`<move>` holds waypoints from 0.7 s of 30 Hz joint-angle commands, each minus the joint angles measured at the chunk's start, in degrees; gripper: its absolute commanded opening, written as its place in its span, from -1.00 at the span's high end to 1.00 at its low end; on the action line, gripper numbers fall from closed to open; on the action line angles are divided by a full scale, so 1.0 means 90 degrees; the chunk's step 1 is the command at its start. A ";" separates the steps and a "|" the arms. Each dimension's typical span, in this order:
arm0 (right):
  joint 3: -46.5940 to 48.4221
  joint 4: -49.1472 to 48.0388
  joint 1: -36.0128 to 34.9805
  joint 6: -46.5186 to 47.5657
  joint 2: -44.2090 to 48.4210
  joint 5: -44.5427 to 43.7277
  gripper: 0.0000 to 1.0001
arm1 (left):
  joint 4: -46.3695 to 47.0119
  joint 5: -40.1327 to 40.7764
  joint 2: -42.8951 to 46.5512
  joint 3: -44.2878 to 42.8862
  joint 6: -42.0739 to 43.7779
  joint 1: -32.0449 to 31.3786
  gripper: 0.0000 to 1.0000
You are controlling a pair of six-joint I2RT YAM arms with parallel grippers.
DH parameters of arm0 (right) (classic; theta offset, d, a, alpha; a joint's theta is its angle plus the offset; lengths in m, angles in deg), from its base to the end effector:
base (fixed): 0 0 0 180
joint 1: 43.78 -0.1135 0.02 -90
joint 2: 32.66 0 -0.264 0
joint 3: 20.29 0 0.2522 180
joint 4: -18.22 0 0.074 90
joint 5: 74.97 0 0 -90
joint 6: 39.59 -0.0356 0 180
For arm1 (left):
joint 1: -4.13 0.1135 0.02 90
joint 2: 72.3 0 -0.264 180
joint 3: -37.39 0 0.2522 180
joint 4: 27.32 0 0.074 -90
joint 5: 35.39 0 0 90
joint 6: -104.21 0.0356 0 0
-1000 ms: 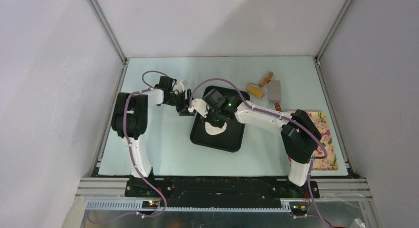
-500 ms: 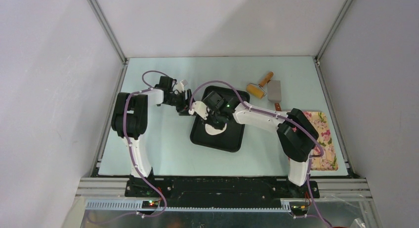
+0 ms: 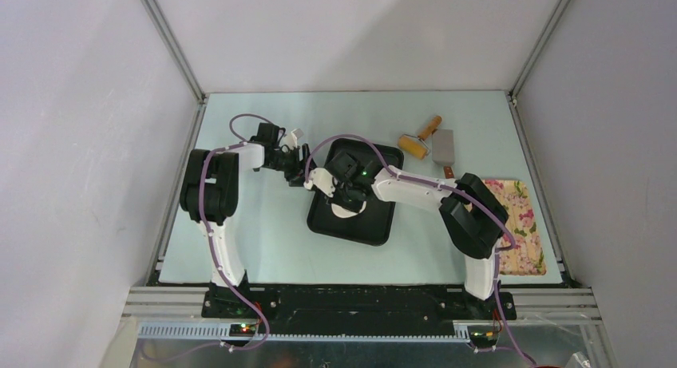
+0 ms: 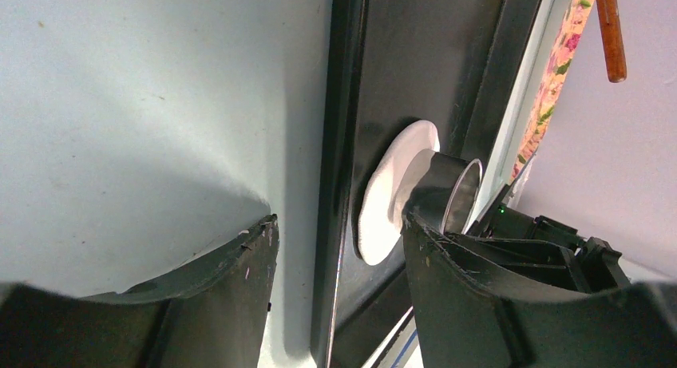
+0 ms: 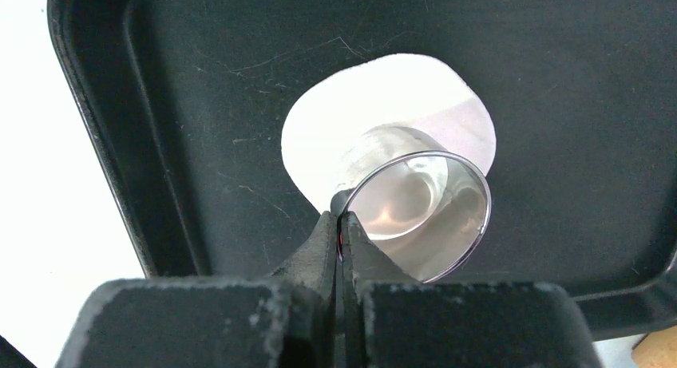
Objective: Roll out the dumpling wrappers from the dough
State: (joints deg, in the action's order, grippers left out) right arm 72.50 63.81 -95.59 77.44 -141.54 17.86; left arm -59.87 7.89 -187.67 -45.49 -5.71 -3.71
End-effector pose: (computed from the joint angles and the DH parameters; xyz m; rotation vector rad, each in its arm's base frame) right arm 0.2458 0.3153 0.1970 -1.7029 2.0456 0.2083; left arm 0.3802 -0.0785 0.1274 -0.0269 2.6620 -1.2519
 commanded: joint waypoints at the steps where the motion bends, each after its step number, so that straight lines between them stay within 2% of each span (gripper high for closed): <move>1: 0.0003 -0.0083 -0.0041 0.0035 -0.0035 -0.0012 1.00 | -0.0079 0.0436 -0.0096 -0.0010 0.0304 0.0067 -0.30; 3: -0.0001 -0.0056 -0.0051 0.0050 -0.0016 0.0038 0.92 | -0.0078 0.0441 -0.0094 -0.0015 0.0301 0.0063 -0.30; 8: 0.0004 0.0021 -0.0086 0.0084 0.0165 0.0187 0.46 | -0.0067 0.0452 -0.0086 -0.0015 0.0301 0.0058 -0.30; 16: 0.0079 0.0030 -0.0077 0.0018 0.0705 0.0260 0.03 | -0.0078 0.0454 -0.0101 -0.0024 0.0300 0.0066 -0.30; 20: 0.0148 0.0001 0.0127 -0.0211 0.0945 0.0664 -0.41 | -0.0073 0.0447 -0.0101 -0.0020 0.0301 0.0060 -0.30; 21: 0.0166 -0.0001 0.0238 -0.0303 0.0972 0.0756 -0.60 | -0.0074 0.0451 -0.0101 -0.0017 0.0300 0.0067 -0.30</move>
State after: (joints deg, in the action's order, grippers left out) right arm 72.45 64.49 -95.59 76.98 -136.82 20.66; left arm -59.89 7.89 -187.67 -45.49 -5.69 -3.71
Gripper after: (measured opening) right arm 0.678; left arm 0.647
